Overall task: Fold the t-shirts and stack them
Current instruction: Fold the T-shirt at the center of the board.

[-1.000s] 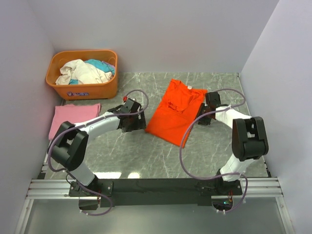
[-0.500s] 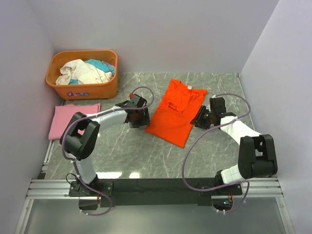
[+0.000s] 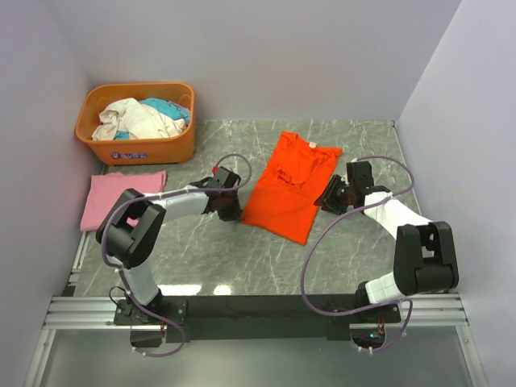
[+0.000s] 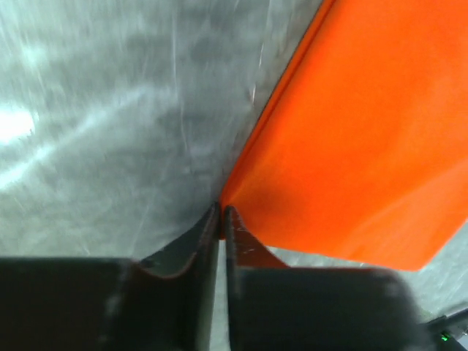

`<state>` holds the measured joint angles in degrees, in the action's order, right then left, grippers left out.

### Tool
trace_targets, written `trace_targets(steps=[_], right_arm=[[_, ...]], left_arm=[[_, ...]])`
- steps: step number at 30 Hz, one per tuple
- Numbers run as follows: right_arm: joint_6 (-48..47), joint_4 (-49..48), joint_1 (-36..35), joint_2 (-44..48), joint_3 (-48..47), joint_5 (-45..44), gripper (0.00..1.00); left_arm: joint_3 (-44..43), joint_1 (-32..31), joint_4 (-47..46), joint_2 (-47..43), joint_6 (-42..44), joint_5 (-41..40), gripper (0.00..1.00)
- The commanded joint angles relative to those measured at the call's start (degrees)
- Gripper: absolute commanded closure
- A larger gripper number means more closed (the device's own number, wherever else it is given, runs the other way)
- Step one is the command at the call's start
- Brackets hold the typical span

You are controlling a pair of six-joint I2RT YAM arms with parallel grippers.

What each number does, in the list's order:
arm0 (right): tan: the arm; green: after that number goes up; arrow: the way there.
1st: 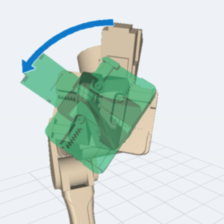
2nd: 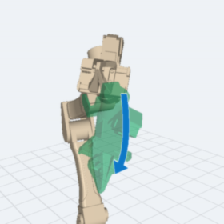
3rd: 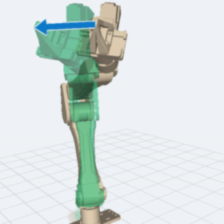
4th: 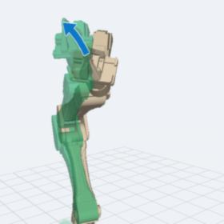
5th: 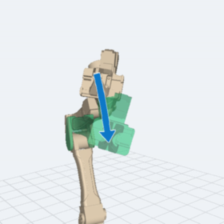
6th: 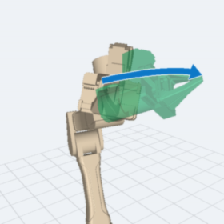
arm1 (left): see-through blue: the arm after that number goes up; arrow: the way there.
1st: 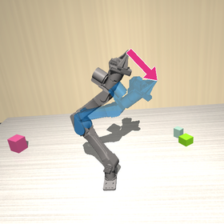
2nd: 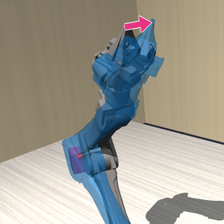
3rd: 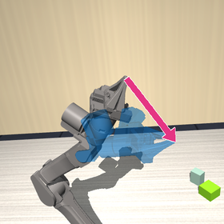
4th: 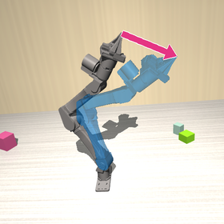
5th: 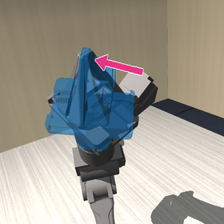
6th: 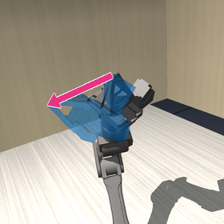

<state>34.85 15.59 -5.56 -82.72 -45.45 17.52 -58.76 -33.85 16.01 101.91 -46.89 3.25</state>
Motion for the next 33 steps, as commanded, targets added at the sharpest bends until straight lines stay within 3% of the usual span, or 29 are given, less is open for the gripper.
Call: trace_targets(steps=[1, 4, 12, 16, 18, 22, 26, 33], right_arm=[[0.6, -1.5, 0.6, -0.8, -3.2, -0.6, 0.58], [0.3, -1.0, 0.6, -1.9, -4.6, -1.0, 0.59], [-1.4, 0.9, 0.6, -5.1, -10.0, -3.5, 0.58], [-2.2, 1.5, 0.6, -8.7, -13.2, -3.5, 0.57], [-2.4, 1.5, 0.6, -10.6, -14.1, -3.6, 0.57], [-2.7, 1.0, 0.6, -14.0, -17.3, -2.1, 0.57], [-2.1, 0.7, 0.7, -17.4, -19.6, -0.7, 0.58], [-0.8, 0.2, 0.7, -22.7, -22.9, 0.6, 0.58]], left_arm=[[5.5, -1.0, 0.6, -1.9, -3.4, 2.2, 0.93], [9.3, -1.3, 0.6, -5.3, -6.3, 2.5, 0.99], [20.0, -6.0, 3.9, -21.3, -15.9, 0.7, 0.97], [20.2, -6.3, 4.9, -26.0, -16.3, -2.2, 0.57], [15.7, -5.4, 7.2, -26.1, -13.3, -3.1, 0.42], [5.1, 0.5, 8.6, -20.7, -6.5, -5.9, 0.39], [-9.6, 4.0, 8.8, -9.0, 0.1, -5.6, 0.37], [-27.8, 6.9, 10.7, 8.9, 3.8, -4.1, 0.35]])
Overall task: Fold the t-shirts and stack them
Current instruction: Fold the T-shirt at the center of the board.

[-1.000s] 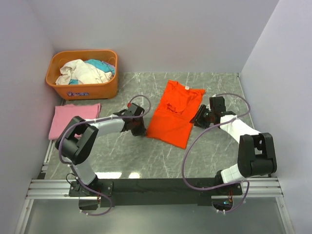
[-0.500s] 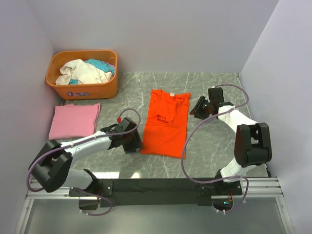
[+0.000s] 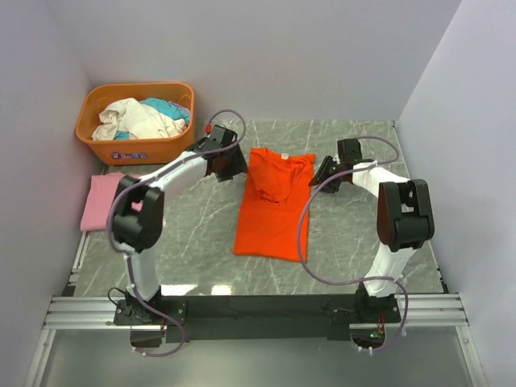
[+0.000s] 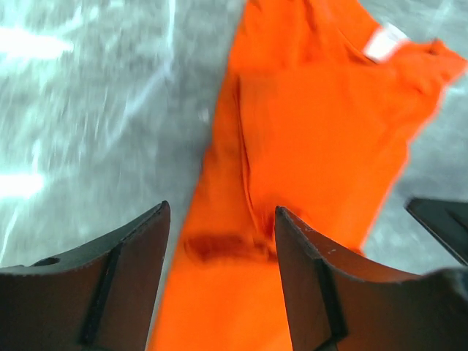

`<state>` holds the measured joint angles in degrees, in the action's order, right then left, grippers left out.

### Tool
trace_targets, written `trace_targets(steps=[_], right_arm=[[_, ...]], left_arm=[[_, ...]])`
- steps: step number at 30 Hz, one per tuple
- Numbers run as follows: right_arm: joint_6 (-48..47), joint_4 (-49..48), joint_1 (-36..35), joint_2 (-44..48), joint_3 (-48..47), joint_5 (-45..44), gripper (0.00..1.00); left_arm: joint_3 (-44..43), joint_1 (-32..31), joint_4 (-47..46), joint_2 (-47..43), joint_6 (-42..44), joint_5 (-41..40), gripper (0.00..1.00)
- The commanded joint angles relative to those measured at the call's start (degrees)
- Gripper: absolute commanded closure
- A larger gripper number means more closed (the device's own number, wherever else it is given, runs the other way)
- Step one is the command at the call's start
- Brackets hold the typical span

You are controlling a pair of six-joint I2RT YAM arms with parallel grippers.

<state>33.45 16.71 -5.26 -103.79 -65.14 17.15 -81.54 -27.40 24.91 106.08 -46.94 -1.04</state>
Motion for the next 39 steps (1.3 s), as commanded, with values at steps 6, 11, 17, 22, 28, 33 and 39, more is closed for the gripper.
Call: trace_targets(steps=[6, 11, 17, 22, 28, 33, 39], right_arm=[[0.9, -0.3, 0.5, -5.2, -6.2, 1.0, 0.58], [1.4, -0.7, 1.6, -8.1, -8.1, 1.5, 0.58], [3.4, -3.0, 3.1, -12.4, -11.9, 5.1, 0.58], [5.0, -4.0, 3.8, -16.3, -15.4, 8.1, 0.58], [7.9, -4.8, 4.3, -20.3, -19.3, 9.5, 0.58], [9.7, -5.1, 4.4, -23.2, -22.4, 10.1, 0.58], [10.1, -4.0, 4.5, -26.5, -26.2, 9.7, 0.7]], left_arm=[[-12.4, 0.8, 0.9, 14.0, 4.9, 1.8, 0.35], [-14.5, 0.9, -0.6, 17.2, 5.7, 1.4, 0.34], [-17.5, 2.1, -3.2, 21.2, 6.6, 2.4, 0.32], [-21.3, 2.7, -3.5, 25.7, 7.1, 4.3, 0.31], [-24.3, 3.0, -4.8, 29.2, 7.9, 5.0, 0.36], [-25.0, 3.5, -5.3, 31.1, 7.8, 6.2, 0.45], [-25.8, 4.3, -6.0, 33.1, 7.3, 7.3, 0.67]])
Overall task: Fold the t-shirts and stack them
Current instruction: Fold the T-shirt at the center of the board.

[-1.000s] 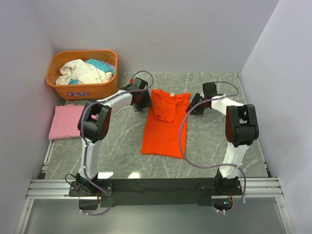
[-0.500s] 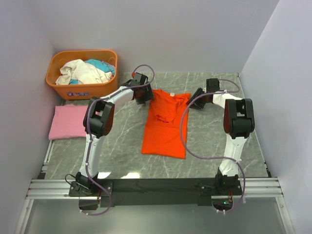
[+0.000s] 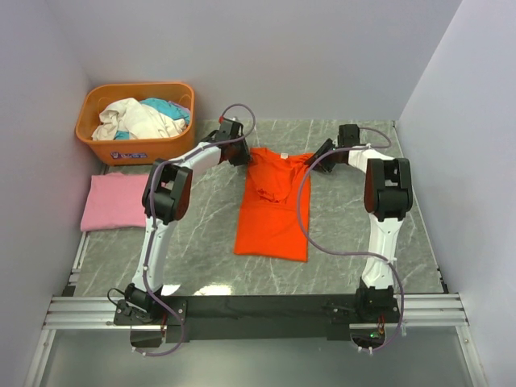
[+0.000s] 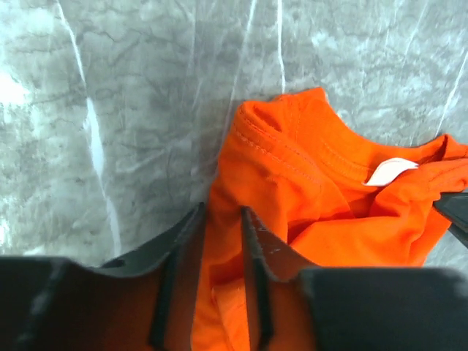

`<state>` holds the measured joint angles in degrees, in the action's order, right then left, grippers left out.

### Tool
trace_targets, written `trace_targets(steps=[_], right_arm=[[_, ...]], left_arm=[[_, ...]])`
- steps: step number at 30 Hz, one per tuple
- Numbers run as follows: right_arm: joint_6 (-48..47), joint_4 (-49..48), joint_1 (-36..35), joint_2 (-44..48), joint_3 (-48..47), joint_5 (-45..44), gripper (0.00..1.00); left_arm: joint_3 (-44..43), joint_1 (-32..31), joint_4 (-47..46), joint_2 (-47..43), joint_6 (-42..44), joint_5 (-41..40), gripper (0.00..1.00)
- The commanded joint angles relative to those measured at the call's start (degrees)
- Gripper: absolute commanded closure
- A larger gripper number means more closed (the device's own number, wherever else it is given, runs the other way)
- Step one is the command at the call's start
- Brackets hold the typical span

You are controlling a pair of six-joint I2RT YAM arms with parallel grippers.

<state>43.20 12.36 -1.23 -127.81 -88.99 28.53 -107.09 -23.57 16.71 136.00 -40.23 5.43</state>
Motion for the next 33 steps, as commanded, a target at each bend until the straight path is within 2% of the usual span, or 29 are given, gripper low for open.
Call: trace_targets(steps=[1, 5, 6, 7, 8, 11, 13, 16, 19, 20, 21, 24, 28, 29, 31, 33], right_arm=[[0.5, 0.5, 0.5, -2.6, -2.6, -1.8, 0.73], [0.3, 1.5, 0.9, -3.4, -4.4, -2.3, 0.9], [0.0, 1.9, 0.9, -3.5, -5.0, -2.8, 0.97], [-0.1, 2.1, 0.9, -3.6, -5.4, -3.0, 0.99], [-0.4, 2.3, 1.0, -3.9, -6.5, -3.0, 0.99], [-1.4, 3.4, 1.0, -5.3, -9.9, -2.1, 0.99], [-2.0, 3.1, 1.0, -6.0, -11.3, -1.6, 0.94], [-3.0, 3.9, 0.9, -6.1, -14.0, -0.7, 0.76], [-4.8, 5.9, 1.0, -4.1, -15.7, -1.4, 0.65], [-5.7, 6.2, 1.0, -3.2, -15.4, -1.6, 0.63], [-6.1, 6.4, 0.9, -2.2, -15.1, -2.5, 0.6], [-7.2, 6.8, 0.9, 3.4, -11.6, -3.6, 0.54], [-8.1, 6.0, 0.5, 15.2, -3.0, -4.2, 0.52], [-7.9, 5.7, 0.5, 17.2, 1.4, -3.8, 0.51], [-7.5, 3.9, 0.2, 23.6, 6.9, -1.1, 0.51], [-8.1, 3.7, -0.5, 27.9, 15.3, -0.1, 0.51]], left_arm=[[-0.2, 0.5, 2.2, 3.5, 0.3, 1.0, 0.7], [-0.1, 2.0, 1.5, 3.9, -0.3, 1.6, 0.91], [-0.1, 2.9, 1.0, 3.8, -0.6, 1.8, 0.94], [-0.1, 3.3, 0.9, 3.9, -0.9, 2.2, 0.97], [-0.2, 3.6, 0.6, 4.0, -1.0, 2.5, 0.99], [-1.5, 4.6, 0.1, 4.5, -0.7, 3.5, 0.98], [-3.1, 4.7, 0.2, 5.2, 0.1, 4.2, 0.96], [-4.0, 4.7, -0.4, 5.2, 1.0, 5.4, 0.87], [-3.4, 4.7, -1.4, 3.1, 1.9, 6.2, 0.68], [-3.0, 4.7, -2.1, 2.3, 2.1, 6.2, 0.54], [-2.4, 4.6, -2.5, 0.2, 2.3, 6.1, 0.48], [-0.3, 4.6, -2.3, -4.8, 2.6, 5.3, 0.35], [5.1, 4.2, -1.7, -13.5, 1.8, 5.7, 0.19], [6.5, 3.6, -1.2, -15.4, 1.7, 4.3, 0.07], [12.2, 2.6, -0.5, -21.4, 0.4, 3.6, 0.02], [19.5, 0.1, -0.5, -27.6, -0.6, 4.1, 0.02]])
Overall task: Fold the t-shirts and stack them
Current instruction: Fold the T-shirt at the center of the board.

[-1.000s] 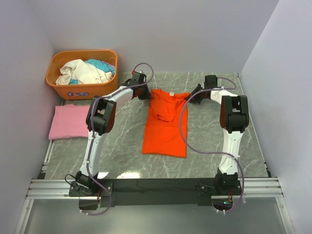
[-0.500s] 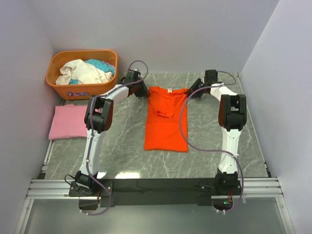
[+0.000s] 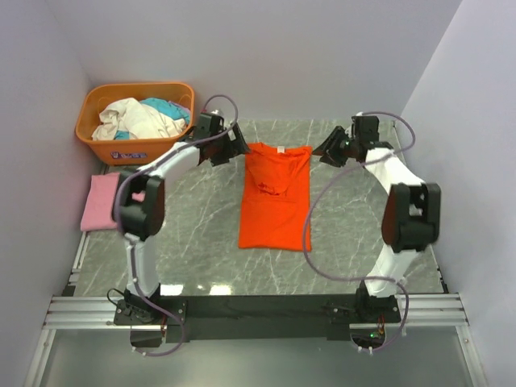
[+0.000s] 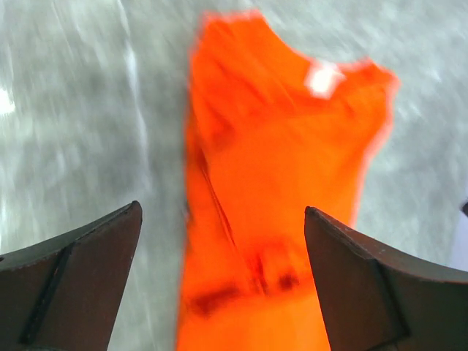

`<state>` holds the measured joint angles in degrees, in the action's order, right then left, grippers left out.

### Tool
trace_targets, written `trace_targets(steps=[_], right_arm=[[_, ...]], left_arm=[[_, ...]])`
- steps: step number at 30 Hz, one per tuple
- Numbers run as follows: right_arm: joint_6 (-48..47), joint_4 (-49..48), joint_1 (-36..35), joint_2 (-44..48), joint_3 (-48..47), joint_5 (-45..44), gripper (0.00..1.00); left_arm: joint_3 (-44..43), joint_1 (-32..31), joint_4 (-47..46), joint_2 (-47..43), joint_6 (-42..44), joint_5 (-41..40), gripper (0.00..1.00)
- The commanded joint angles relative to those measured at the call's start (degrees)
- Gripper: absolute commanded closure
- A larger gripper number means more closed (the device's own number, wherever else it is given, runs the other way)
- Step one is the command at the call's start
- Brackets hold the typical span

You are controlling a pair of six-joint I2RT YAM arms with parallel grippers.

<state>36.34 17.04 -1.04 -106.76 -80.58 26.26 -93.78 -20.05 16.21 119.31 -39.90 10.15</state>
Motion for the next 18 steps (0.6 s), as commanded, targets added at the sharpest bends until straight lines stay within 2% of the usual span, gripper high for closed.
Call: trace_targets(steps=[1, 6, 9, 10, 11, 13, 14, 16, 18], right_arm=[[-1.6, -0.9, -1.4, 10.5, 12.4, 3.4, 0.51], [-5.0, -0.4, -3.8, 21.2, 27.7, 8.2, 0.55], [-7.4, -0.4, -5.3, 29.0, 36.0, 13.6, 0.59], [-7.9, -0.6, -5.8, 30.4, 39.4, 14.6, 0.61], [-8.8, -0.8, -7.3, 31.5, 40.9, 15.6, 0.65], [-9.4, -0.6, -9.0, 33.5, 44.2, 14.3, 0.69], [-10.0, -0.8, -10.0, 33.5, 45.0, 14.1, 0.73], [-10.0, -1.0, -10.4, 31.8, 46.4, 14.5, 0.75], [-9.5, -0.6, -10.5, 29.8, 46.6, 13.6, 0.78]], left_arm=[[8.7, -4.4, 0.6, -12.9, -1.7, -0.6, 0.02], [23.8, -12.8, 6.0, -24.3, -4.6, -2.1, 0.1], [32.5, -17.1, 6.5, -29.2, -8.2, -0.5, 0.22], [34.5, -18.1, 6.0, -30.4, -9.0, -0.1, 0.3], [36.5, -19.7, 5.2, -31.7, -9.7, 0.4, 0.33], [41.6, -20.6, 4.1, -34.6, -11.8, 0.8, 0.44], [42.9, -20.7, 2.5, -35.6, -12.3, 1.1, 0.47], [45.4, -20.8, 1.6, -35.7, -13.3, 1.6, 0.54], [45.7, -20.7, 1.6, -34.2, -12.7, 0.7, 0.54]])
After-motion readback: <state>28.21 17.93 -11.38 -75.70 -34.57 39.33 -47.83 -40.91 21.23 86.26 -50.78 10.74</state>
